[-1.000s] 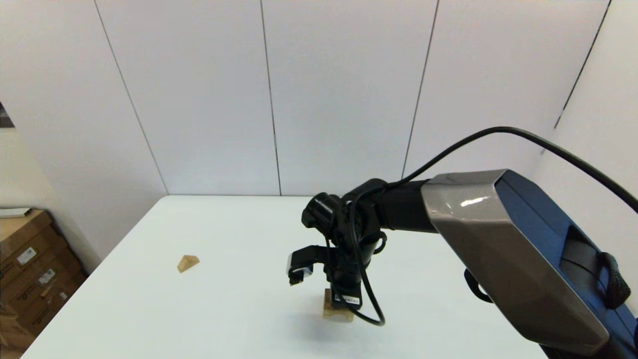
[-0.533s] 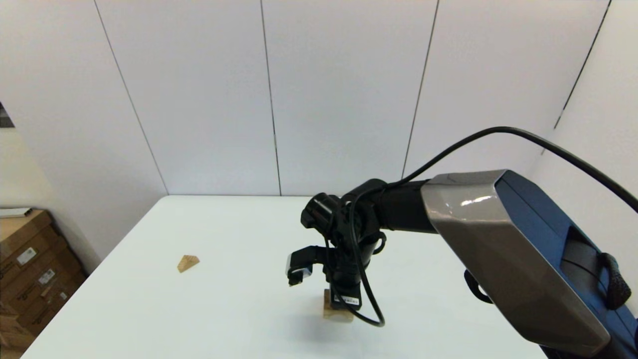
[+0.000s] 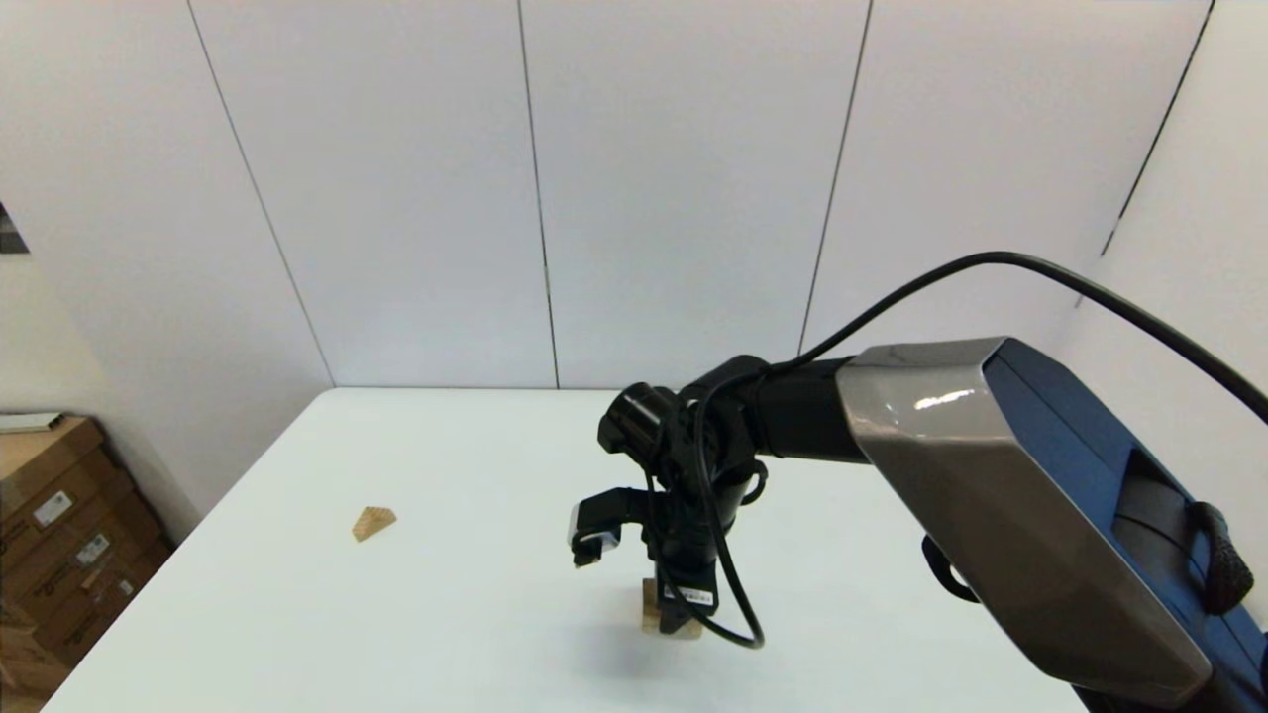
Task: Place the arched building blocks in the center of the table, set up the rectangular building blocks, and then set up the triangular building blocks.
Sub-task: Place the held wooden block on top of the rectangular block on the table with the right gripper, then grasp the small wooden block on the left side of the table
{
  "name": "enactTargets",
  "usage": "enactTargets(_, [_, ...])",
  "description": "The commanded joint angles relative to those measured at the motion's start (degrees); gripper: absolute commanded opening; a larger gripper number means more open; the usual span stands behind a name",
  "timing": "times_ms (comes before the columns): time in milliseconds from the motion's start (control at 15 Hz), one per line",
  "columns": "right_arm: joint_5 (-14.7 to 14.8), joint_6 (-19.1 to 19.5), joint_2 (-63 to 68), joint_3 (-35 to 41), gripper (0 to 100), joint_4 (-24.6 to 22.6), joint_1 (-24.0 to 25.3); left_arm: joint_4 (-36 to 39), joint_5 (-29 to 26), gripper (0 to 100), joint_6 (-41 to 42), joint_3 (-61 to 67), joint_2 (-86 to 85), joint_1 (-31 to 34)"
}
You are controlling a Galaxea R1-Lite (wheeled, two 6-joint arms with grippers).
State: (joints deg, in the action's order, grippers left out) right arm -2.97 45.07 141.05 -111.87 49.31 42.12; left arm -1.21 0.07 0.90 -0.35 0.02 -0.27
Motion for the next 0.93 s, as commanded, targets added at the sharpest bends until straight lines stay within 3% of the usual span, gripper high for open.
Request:
enactTargets(67, [-0.10, -0.16, -1.39, -0.01, 100, 0.08, -0.28, -0.02, 0.01, 100, -0.02, 0.00, 0.06, 0.00])
enactTargets(267, [-0.19, -2.35, -8.33, 0.08, 100, 0.00, -2.74, -0.02, 0.01, 100, -0.02, 0.00, 0.06, 0.00])
enactTargets(400, [-0.10, -9.82, -16.42, 1.04, 100, 1.05, -5.20, -0.02, 0.01, 100, -0.02, 0.00, 0.06, 0.00])
enactTargets(533, [0.16, -14.39, -25.03, 2.19, 100, 4.39, -8.98, -0.02, 0.01, 100, -0.02, 0.00, 0.06, 0.00])
enactTargets(667, [0.69, -15.89, -34.35, 7.55, 100, 4.92, -13.20, -0.02, 0.01, 100, -0.02, 0.00, 0.06, 0.00])
enactTargets(933, [1.48, -17.56, -56.67, 27.06, 100, 4.83, -26.03, -0.02, 0.01, 100, -0.02, 0.00, 0.06, 0.00])
